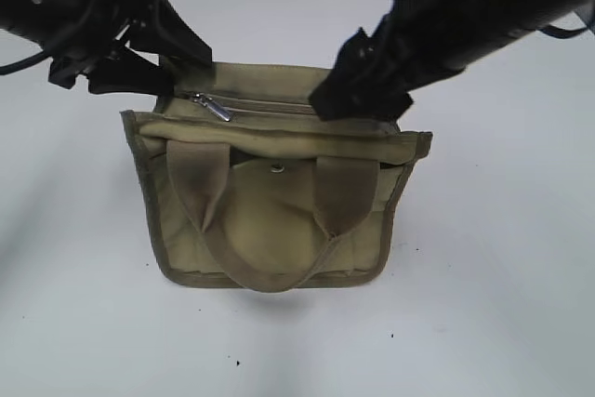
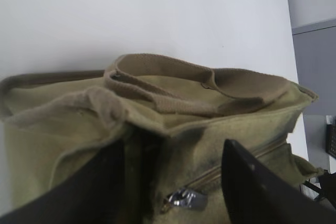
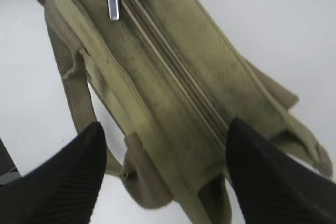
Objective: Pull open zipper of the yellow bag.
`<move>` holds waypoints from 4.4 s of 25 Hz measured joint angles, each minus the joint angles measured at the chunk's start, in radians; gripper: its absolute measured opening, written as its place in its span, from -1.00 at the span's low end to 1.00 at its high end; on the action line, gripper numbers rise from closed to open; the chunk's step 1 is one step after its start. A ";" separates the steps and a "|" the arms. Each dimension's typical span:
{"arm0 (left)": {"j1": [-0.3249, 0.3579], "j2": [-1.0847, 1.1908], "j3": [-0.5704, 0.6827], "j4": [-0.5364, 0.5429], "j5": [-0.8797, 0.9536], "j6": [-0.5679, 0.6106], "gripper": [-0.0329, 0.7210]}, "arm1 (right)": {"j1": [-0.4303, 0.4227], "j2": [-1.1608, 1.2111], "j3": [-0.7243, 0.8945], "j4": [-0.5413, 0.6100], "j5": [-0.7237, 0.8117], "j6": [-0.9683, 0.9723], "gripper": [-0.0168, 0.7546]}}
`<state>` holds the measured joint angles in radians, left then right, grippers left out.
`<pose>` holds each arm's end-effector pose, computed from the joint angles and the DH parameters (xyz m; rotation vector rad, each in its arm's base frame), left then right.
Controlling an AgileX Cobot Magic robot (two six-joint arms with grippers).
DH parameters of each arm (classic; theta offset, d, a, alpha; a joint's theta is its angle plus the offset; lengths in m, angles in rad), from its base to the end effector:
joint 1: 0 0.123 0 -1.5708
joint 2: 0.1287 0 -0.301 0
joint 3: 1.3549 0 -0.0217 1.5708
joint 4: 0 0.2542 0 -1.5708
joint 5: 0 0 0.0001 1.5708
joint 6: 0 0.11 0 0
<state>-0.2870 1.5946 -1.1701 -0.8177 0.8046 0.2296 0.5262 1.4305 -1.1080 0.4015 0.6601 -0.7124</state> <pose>0.3162 -0.1537 0.2804 0.0776 2.5921 -0.9693 0.2623 0.1829 0.3051 -1.1684 2.1241 0.3559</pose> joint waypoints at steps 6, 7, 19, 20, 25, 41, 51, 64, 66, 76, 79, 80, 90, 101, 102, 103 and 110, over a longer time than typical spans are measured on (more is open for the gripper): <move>-0.011 0.088 -0.086 -0.001 0.015 0.000 0.29 | 0.080 0.180 -0.163 -0.004 -0.001 -0.037 0.47; -0.013 0.095 -0.095 -0.001 0.018 0.000 0.26 | 0.091 0.204 -0.189 -0.006 -0.001 -0.040 0.47; -0.018 0.101 -0.130 0.019 0.034 0.027 -0.82 | 0.146 0.389 -0.398 -0.071 -0.005 -0.047 0.33; -0.018 0.101 -0.131 0.020 0.036 0.029 -0.82 | 0.146 0.393 -0.399 -0.072 -0.005 -0.047 0.33; -0.018 0.101 -0.133 0.024 0.037 0.032 -0.83 | 0.146 0.429 -0.400 -0.079 -0.004 -0.047 0.33; -0.018 0.101 -0.133 0.040 0.041 0.034 -0.83 | 0.146 0.478 -0.411 -0.095 0.062 -0.047 -0.95; -0.025 0.101 -0.137 0.018 0.054 0.034 -0.83 | 0.059 0.413 -0.413 -0.192 0.289 0.110 -0.95; -0.025 0.101 -0.141 0.018 0.040 0.034 -0.83 | -0.213 0.317 -0.410 -0.218 0.549 0.264 -0.95; -0.025 0.101 -0.141 0.020 0.040 0.034 -0.83 | -0.221 0.317 -0.409 -0.220 0.550 0.305 -0.95; -0.024 0.015 -0.141 0.166 0.037 0.035 -0.12 | -0.225 0.224 -0.405 -0.225 0.551 0.496 0.08; -0.024 -0.086 -0.143 0.277 0.074 0.037 0.22 | -0.225 0.150 -0.401 -0.225 0.551 0.507 0.35; -0.024 -0.125 -0.143 0.318 0.108 0.037 0.27 | -0.225 0.119 -0.393 -0.225 0.551 0.508 0.38; -0.024 -0.572 0.061 0.641 0.319 -0.168 0.34 | -0.225 -0.280 0.012 -0.228 0.551 0.512 0.43; -0.024 -1.243 0.522 0.767 0.335 -0.230 0.35 | -0.225 -0.855 0.458 -0.232 0.557 0.512 0.43; -0.024 -1.294 0.549 0.782 0.335 -0.230 0.35 | -0.225 -0.901 0.477 -0.232 0.557 0.512 0.43; -0.024 -1.331 0.572 0.793 0.334 -0.230 0.35 | -0.225 -0.957 0.499 -0.232 0.557 0.512 0.43; -0.024 -1.474 0.621 0.808 0.308 -0.230 0.35 | -0.225 -1.207 0.620 -0.240 0.454 0.511 0.43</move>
<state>-0.3109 0.1208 -0.5492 -0.0097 1.1128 0.0000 0.3008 0.2232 -0.4881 0.1620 1.1145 -0.2014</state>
